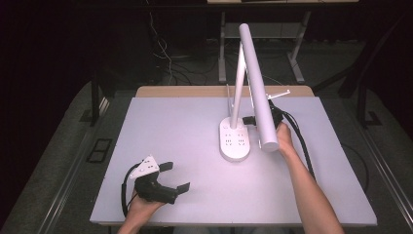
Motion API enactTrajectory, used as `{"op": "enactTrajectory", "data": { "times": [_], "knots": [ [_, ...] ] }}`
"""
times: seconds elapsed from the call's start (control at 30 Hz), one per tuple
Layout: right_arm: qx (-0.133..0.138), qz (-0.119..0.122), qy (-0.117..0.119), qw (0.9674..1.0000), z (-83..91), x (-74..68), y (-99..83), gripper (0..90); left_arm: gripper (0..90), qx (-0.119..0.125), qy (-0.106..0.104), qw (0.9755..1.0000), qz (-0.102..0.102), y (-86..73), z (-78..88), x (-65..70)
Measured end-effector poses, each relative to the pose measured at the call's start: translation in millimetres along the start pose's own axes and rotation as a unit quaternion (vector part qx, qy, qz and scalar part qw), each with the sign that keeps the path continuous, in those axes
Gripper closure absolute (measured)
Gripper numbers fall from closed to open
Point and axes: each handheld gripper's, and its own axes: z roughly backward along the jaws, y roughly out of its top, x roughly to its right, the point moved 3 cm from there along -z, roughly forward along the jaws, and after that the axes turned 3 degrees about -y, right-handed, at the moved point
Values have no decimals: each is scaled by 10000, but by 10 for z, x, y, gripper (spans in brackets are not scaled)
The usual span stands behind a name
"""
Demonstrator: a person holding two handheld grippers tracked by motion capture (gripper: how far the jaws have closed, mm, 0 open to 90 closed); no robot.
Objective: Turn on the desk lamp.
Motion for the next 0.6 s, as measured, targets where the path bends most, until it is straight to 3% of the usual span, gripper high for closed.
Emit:
{"op": "enactTrajectory", "data": {
  "times": [0.6],
  "knots": [
    [36, 60, -37, 10000, 442, -5, -48, 897, 0, 5, 4, 10000, 10, 0, -5, 10]
  ]
}}
